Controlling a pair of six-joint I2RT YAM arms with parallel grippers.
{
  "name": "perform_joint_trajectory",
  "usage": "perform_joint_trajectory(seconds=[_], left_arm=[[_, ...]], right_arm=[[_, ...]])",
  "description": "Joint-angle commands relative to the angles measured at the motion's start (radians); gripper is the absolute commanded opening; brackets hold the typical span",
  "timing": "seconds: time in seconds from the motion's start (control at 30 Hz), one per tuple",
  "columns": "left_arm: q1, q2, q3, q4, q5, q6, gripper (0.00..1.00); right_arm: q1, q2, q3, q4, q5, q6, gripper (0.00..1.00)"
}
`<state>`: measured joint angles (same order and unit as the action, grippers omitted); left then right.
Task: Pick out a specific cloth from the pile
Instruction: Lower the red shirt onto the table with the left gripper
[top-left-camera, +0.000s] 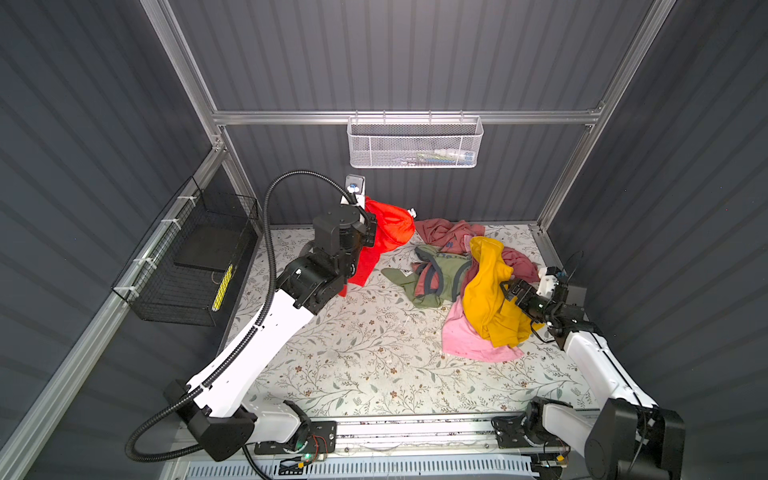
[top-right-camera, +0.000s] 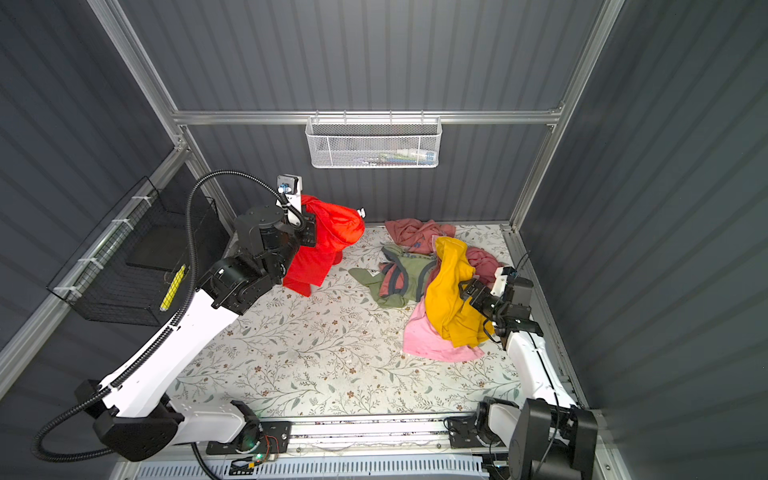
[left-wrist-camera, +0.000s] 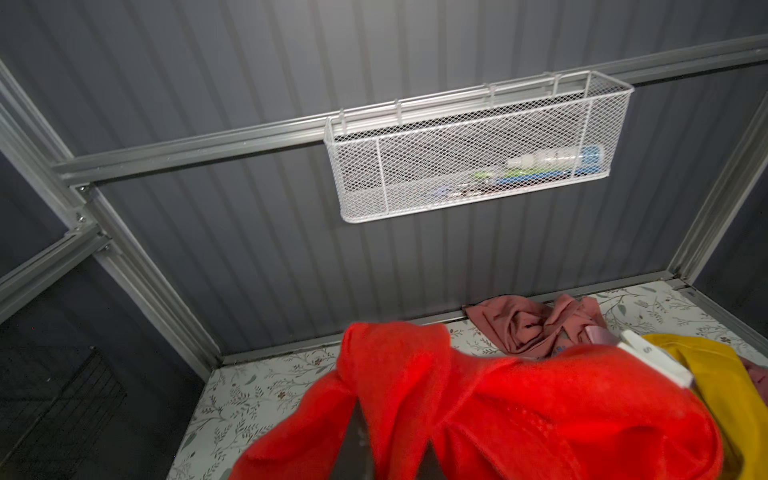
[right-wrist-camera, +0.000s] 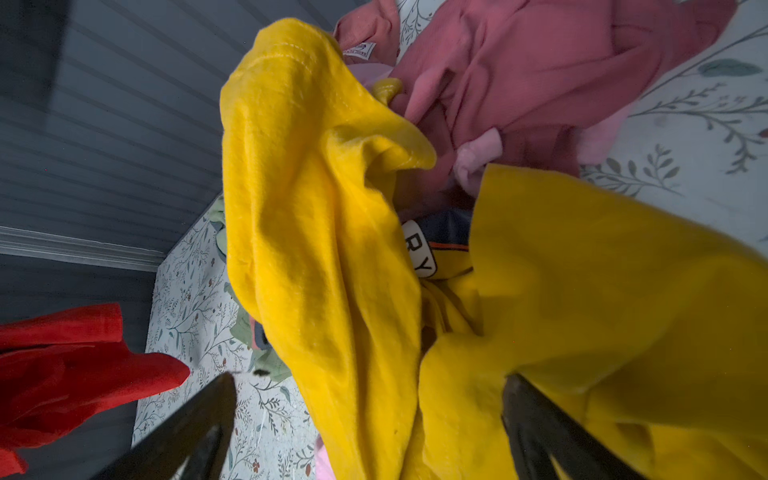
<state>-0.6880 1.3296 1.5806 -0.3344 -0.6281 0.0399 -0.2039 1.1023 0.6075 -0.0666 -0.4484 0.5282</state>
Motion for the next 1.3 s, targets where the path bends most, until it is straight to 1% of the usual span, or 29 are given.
perform_joint_trajectory(seconds=[0.0,0.07,0.17,0.23,0.37,0.6,0.7,0.83,0.93,0.97,1.07,1.17,1.27], left_arm=[[0.065,-0.049,-0.048,-0.017,-0.007,-0.086,0.0],[0.112,-0.064,-0.09,-0.024,0.023,-0.122,0.0],[0.16,-0.061,-0.119,-0.042,0.055,-0.16,0.0],[0.165,-0.044,-0.117,-0.049,0.09,-0.172,0.0],[0.165,-0.029,-0.083,-0.01,0.219,-0.234,0.0],[0.167,-0.029,-0.018,0.035,0.31,-0.29,0.0],[0.168,-0.044,-0.019,0.035,0.275,-0.278,0.0],[0.188,-0.055,-0.069,-0.001,0.217,-0.267,0.0],[0.229,-0.056,-0.153,-0.03,0.188,-0.273,0.0],[0.244,-0.052,-0.203,-0.04,0.172,-0.273,0.0],[0.269,-0.027,-0.308,-0.061,0.094,-0.248,0.0],[0.273,0.013,-0.382,-0.09,0.019,-0.226,0.0],[0.274,0.029,-0.435,-0.09,-0.02,-0.219,0.0]], right_arm=[[0.005,-0.004,0.006,0.009,-0.006,0.011,0.99],[0.006,-0.007,0.007,0.007,-0.007,0.012,0.99],[0.008,-0.016,0.009,-0.003,0.0,0.008,0.99],[0.008,-0.023,0.011,-0.011,0.003,0.005,0.99],[0.009,-0.037,0.013,-0.029,0.013,0.0,0.99],[0.016,-0.045,0.011,-0.035,0.012,0.01,0.99],[0.023,-0.04,0.012,-0.033,0.014,0.015,0.99],[0.037,-0.036,0.016,-0.032,0.021,0.022,0.98],[0.047,-0.032,0.022,-0.03,0.027,0.023,0.98],[0.051,-0.029,0.024,-0.031,0.029,0.024,0.98],[0.06,-0.027,0.031,-0.035,0.037,0.021,0.98],[0.063,-0.029,0.036,-0.044,0.048,0.015,0.98],[0.066,-0.036,0.04,-0.057,0.056,0.007,0.98]])
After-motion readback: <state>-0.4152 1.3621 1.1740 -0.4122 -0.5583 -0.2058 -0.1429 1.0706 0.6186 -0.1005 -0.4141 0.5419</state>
